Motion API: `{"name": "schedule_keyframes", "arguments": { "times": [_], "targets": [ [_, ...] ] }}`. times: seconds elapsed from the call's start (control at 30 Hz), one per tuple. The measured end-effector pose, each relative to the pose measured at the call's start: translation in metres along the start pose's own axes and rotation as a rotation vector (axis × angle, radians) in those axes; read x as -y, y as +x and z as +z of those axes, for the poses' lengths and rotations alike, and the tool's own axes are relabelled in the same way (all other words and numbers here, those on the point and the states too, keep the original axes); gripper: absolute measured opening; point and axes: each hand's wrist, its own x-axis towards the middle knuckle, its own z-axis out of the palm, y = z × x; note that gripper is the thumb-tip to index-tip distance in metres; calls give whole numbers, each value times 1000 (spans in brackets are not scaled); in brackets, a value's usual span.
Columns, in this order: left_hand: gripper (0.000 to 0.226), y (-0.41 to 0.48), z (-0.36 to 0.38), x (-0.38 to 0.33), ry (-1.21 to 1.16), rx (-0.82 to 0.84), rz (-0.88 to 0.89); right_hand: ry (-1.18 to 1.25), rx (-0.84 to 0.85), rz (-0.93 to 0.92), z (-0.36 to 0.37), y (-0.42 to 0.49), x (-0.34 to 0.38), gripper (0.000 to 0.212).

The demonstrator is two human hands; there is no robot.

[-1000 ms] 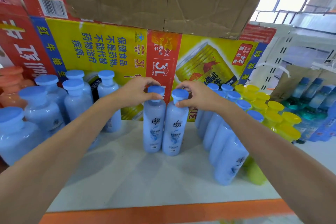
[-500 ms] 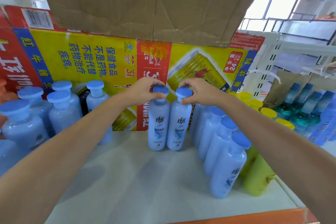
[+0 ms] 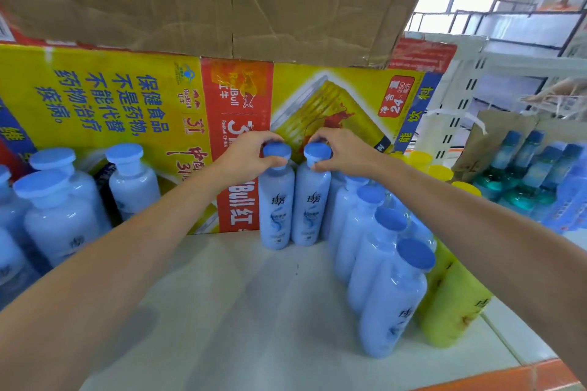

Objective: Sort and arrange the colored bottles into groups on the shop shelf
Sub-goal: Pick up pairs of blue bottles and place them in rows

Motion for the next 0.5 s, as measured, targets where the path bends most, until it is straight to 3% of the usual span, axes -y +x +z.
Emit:
{"name": "schedule_keyframes", "arguments": {
  "times": [0.33, 0.5],
  "targets": [
    [37, -13, 21, 6, -15, -303, 116, -29, -68, -52, 9, 2, -10, 41],
    [43, -30, 43, 11, -255, -452, -9, 38, -128, -86, 11, -6, -9, 46]
  ]
}}
